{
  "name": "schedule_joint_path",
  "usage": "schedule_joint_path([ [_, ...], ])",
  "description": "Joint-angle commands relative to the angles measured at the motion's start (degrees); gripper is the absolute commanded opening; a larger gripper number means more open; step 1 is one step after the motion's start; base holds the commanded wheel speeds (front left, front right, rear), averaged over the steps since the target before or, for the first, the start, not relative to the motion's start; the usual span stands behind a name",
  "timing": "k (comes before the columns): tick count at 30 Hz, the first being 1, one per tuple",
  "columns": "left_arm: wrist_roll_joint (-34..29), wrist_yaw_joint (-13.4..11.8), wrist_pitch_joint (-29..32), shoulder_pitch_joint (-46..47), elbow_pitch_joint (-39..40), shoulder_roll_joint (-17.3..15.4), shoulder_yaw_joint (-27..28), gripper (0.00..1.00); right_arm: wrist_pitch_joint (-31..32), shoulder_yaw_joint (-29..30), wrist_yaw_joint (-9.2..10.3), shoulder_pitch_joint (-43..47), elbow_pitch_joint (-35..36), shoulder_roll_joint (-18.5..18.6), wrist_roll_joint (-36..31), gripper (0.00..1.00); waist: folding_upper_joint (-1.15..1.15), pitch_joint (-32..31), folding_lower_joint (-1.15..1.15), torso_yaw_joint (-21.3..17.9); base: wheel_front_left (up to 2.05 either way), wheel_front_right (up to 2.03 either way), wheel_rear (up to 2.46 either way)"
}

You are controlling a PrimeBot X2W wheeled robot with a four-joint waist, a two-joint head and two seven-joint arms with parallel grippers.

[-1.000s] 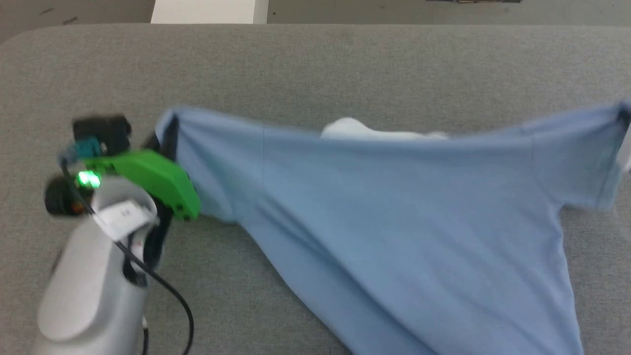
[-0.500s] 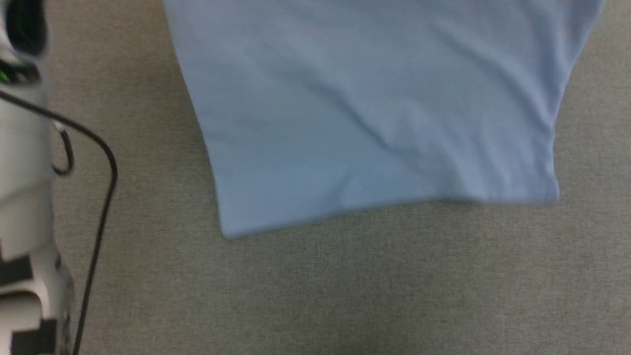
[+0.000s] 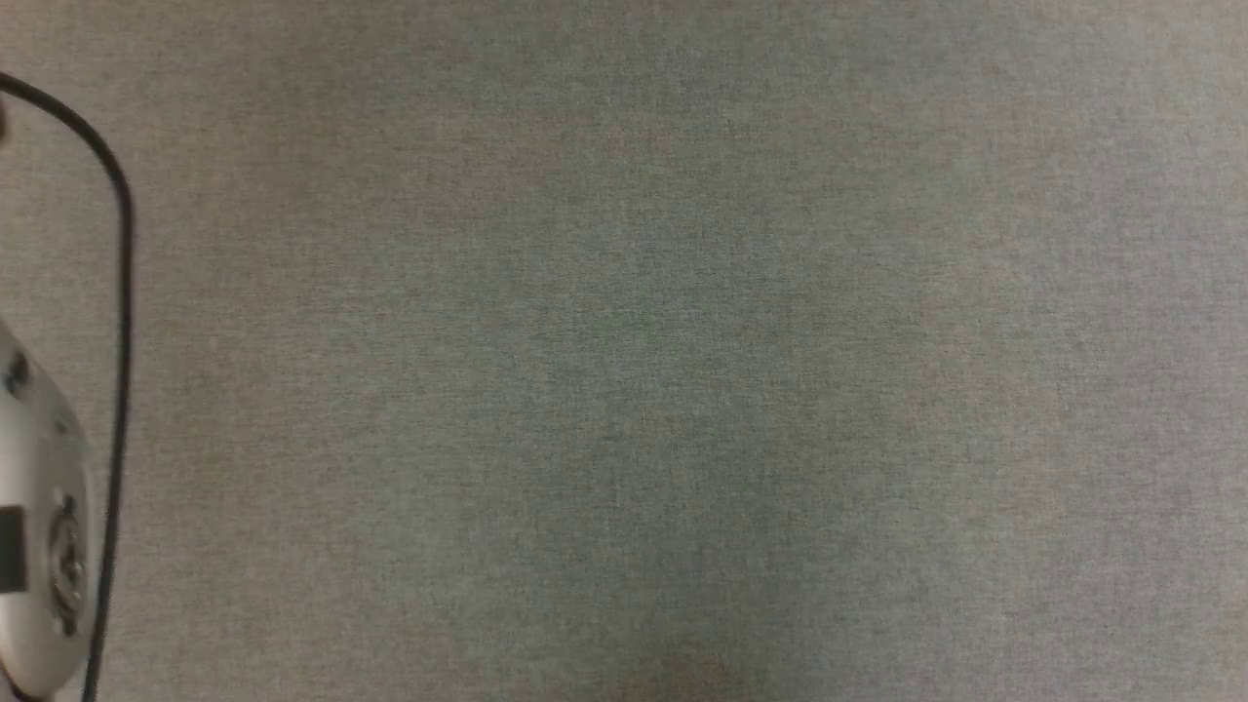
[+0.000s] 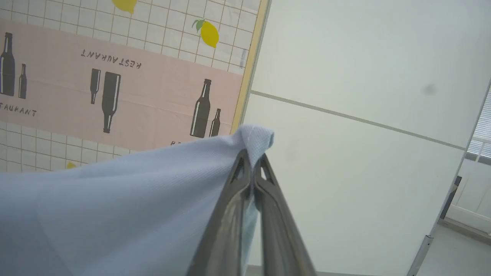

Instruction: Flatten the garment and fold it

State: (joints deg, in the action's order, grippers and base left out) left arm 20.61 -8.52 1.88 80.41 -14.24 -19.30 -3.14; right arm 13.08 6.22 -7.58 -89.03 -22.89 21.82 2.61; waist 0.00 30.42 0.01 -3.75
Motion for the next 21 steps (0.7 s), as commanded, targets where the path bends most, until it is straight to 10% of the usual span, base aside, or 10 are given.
schedule_joint_path([
  [1,0.75,0.82,-0.35,-2.44,-0.75,0.21,-0.29,0.0,-0.84,-0.99,0.09,1.61,-1.12,-0.01,1.29,0.0,0.0,-0.8,-0.01,0.57,0.0,0.0,0.0],
  [11,6.64,5.47,3.99,-32.51,-1.03,0.64,-2.34,0.0,-1.34,-6.88,0.09,31.34,-0.23,1.48,13.42,0.0,0.0,-7.22,-0.01,1.6,0.0,0.0,0.0],
  [21,14.74,2.75,10.64,-67.15,10.49,3.96,-1.25,0.0,6.03,1.28,0.09,65.23,12.31,-1.7,18.25,0.0,0.0,-16.29,-0.01,2.0,0.0,0.0,0.0],
])
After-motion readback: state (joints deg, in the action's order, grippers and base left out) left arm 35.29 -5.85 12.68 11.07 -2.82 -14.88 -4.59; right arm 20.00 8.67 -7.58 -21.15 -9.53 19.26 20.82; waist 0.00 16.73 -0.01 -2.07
